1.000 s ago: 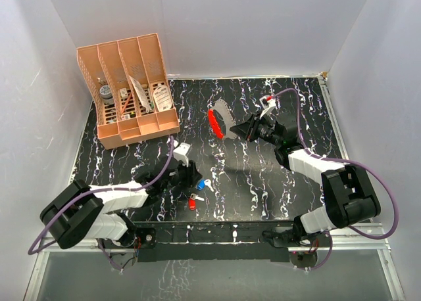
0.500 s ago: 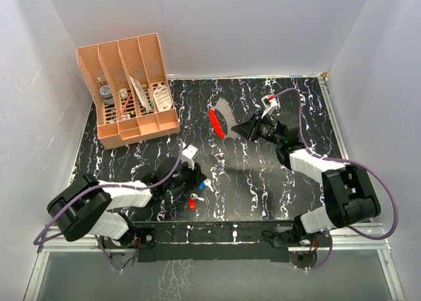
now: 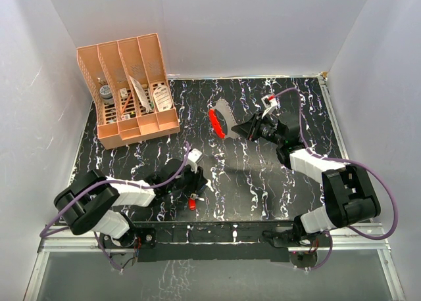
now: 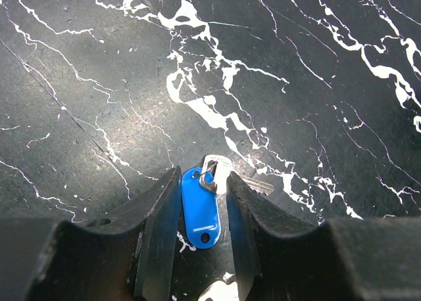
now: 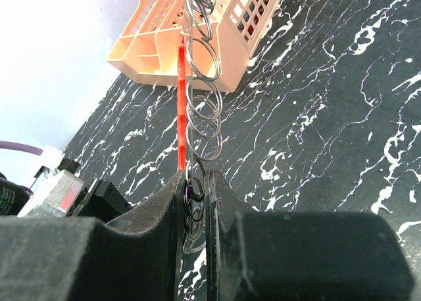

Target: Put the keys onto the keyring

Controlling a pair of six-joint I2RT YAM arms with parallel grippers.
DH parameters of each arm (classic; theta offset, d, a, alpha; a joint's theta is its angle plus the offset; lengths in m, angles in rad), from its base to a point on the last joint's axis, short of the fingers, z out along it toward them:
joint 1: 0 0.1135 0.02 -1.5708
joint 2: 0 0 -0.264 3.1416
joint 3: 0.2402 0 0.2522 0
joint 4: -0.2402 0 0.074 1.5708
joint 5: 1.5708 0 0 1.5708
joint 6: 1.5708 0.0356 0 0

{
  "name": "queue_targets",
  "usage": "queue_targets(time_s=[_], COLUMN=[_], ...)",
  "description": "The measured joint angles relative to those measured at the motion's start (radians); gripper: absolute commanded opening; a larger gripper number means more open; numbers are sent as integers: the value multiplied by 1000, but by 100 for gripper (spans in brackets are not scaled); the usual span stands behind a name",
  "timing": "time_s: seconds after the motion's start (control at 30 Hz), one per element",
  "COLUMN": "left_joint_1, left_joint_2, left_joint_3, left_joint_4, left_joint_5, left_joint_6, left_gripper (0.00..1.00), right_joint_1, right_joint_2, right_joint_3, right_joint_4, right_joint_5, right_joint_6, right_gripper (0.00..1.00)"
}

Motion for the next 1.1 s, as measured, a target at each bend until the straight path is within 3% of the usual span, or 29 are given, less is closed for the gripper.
queue_targets(time_s=[0.67,1.1], left_joint_1=[-4,-4], left_joint_2=[67,84], left_joint_3=[1,1], left_joint_4=[72,96], left_joint_5=[-5,-9], left_joint_6=[38,40], left_gripper=[33,4], right_joint_1=[-10,-18], right_joint_2=[2,2], right_joint_3=[-1,-2], right_joint_4=[21,22], right_joint_5=[-25,-26], right_joint_6=[3,5], right_gripper=[0,0])
